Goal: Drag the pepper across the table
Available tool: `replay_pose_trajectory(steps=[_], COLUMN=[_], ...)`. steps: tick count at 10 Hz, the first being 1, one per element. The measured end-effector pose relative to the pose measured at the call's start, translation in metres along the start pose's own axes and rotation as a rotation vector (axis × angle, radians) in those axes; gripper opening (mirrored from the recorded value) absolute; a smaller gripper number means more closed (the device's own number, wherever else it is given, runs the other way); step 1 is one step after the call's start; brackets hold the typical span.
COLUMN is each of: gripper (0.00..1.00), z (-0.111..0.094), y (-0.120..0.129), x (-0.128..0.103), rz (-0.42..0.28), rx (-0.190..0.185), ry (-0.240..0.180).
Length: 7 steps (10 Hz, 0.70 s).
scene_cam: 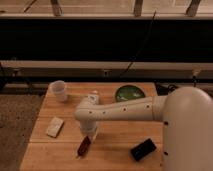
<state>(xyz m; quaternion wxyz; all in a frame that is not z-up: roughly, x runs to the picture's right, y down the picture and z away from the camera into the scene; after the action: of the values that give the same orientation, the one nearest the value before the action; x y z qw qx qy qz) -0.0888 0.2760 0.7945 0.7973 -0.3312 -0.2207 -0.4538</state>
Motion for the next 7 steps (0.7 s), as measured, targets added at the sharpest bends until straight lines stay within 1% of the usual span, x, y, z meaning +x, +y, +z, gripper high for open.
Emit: replay_pose_trajectory(steps=[1, 4, 6, 7], gripper=[0.00, 0.00, 0.00, 0.00], z=[-0.001, 0.001, 0.000, 0.000], y=[0.001, 0.024, 0.024, 0.029], x=[0.000, 0.004, 0.001, 0.002], rz=[0.003, 0.009, 0.005, 0.015], rx=[0.001, -0.002, 0.004, 0.010], ry=[0.000, -0.006, -0.009, -0.012])
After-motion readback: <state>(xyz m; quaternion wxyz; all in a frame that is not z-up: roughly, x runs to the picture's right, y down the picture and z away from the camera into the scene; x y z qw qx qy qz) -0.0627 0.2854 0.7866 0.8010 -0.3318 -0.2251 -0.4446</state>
